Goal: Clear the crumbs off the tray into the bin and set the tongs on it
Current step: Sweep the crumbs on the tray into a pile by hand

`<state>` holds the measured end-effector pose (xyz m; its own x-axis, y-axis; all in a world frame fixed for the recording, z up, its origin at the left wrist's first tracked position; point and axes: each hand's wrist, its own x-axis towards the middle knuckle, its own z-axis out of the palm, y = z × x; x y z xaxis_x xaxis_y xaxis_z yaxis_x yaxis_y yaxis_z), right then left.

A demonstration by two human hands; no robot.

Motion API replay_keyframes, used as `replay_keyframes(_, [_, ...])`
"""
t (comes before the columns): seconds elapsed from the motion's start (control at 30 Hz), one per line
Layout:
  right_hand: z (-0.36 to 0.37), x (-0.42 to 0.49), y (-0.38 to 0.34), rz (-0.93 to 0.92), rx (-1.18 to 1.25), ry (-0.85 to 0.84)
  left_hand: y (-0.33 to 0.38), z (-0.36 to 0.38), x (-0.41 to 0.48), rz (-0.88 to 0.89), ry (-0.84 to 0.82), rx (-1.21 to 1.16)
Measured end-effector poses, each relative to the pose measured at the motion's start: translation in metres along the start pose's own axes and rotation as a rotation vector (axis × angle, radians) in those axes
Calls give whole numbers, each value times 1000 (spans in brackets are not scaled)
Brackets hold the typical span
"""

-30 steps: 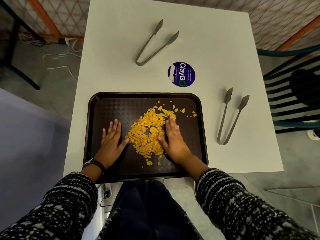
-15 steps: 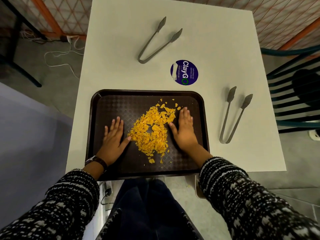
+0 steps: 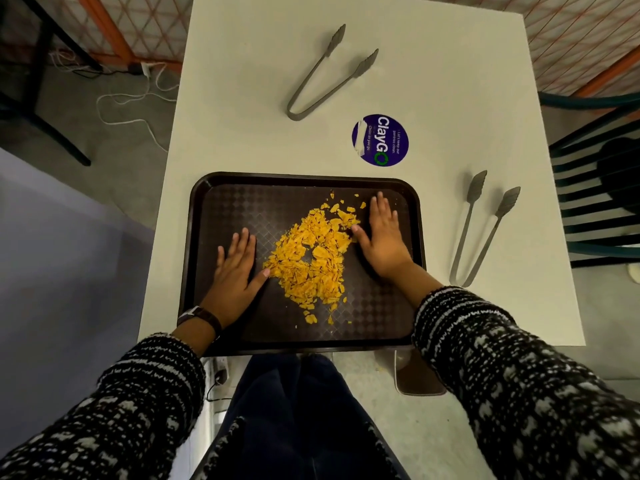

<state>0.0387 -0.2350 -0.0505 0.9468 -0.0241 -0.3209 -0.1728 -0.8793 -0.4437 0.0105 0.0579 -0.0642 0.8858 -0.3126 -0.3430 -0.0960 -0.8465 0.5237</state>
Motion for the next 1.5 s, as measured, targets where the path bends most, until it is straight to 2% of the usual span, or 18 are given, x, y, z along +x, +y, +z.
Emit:
replay_keyframes(0.23, [20, -32, -23, -296, 94, -126, 0, 0, 1, -5, -4, 4])
replay_keyframes(0.43, [8, 1, -11, -240, 14, -16, 0, 0, 0, 3, -5, 16])
replay_keyframes(0.53, [9, 12, -17, -200, -28, -20, -1, 1, 0, 9, 4, 35])
replay_keyframes(0.8, [28, -19, -42, -424, 127, -149, -2, 2, 1, 10, 10, 18])
replay_keyframes(0.9, [25, -14, -38, -439, 125, -79, -1, 2, 1, 10, 12, 18])
replay_keyframes(1.0, [18, 10, -37, -370, 118, -10, -3, 3, 1, 13, 17, 26])
replay_keyframes(1.17, [19, 25, -41, -340, 79, -69, -4, 6, 2, 19, 35, 27])
replay_keyframes(1.33, [28, -5, -46, -515, 102, -223, -1, 4, 2, 7, 33, 34])
replay_keyframes(1.4, [26, -10, -43, -531, 125, -196, -2, 4, 2, 8, 38, 31])
replay_keyframes(1.5, [21, -2, -37, -445, 126, -89, -1, 5, 1, 13, 45, 24])
